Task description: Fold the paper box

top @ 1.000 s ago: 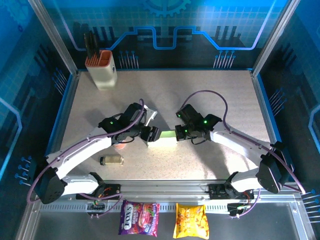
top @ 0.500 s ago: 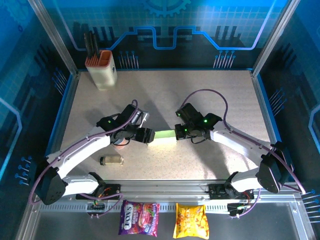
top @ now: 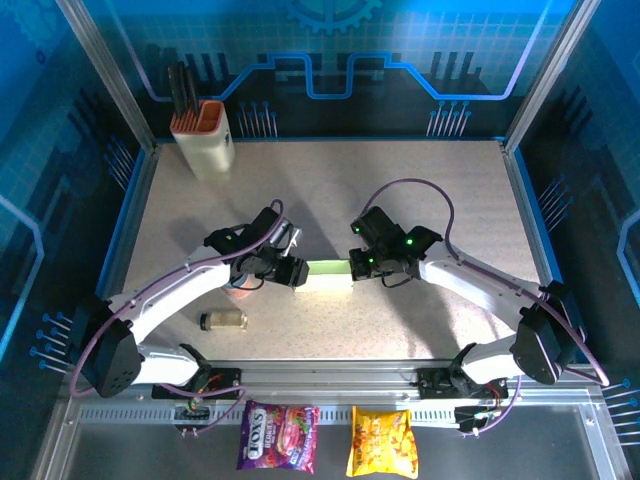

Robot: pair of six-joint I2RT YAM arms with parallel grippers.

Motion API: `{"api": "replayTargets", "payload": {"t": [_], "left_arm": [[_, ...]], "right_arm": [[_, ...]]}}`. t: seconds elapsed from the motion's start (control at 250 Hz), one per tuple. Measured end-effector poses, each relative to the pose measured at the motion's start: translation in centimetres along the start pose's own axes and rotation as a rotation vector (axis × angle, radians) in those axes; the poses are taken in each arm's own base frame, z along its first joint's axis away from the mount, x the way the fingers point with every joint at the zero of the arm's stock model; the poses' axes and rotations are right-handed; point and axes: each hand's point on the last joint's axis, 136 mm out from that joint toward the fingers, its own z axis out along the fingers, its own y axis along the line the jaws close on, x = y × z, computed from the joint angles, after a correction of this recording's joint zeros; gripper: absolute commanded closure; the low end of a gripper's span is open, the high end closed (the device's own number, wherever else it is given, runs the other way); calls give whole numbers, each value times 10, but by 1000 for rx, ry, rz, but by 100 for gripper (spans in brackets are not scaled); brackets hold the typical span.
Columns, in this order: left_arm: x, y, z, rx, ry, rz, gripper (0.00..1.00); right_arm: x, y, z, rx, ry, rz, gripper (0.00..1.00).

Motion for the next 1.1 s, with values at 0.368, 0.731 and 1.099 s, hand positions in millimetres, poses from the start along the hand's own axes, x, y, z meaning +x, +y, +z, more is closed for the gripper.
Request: {"api": "replayTargets", "payload": {"t": [0.368, 0.731, 1.099], "left_arm": [[0, -2, -1, 26, 10, -42, 72], [0, -2, -1, 42, 15, -87, 92], [-6, -9, -1, 87, 3, -155, 72]], "right_arm": [[0, -1, 1, 3, 4, 0, 100], [3, -3, 2, 16, 13, 1, 100], [5, -6, 7, 32, 29, 1, 100]]}}
